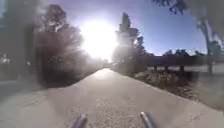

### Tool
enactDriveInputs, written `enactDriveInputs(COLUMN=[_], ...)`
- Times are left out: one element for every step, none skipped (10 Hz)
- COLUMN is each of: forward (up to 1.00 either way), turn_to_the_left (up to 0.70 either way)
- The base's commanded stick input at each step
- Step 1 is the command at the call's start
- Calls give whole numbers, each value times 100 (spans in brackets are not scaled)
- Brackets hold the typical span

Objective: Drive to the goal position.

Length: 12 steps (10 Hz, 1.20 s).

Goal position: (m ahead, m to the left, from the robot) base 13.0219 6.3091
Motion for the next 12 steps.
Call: enactDriveInputs(forward=[95, 95, 95, 95, 95, 95, 95, 95, 95, 95, 95, 95], turn_to_the_left=[19, 27, 34, 24, 22, 37, 32, 21, 8, 0, 0, 0])
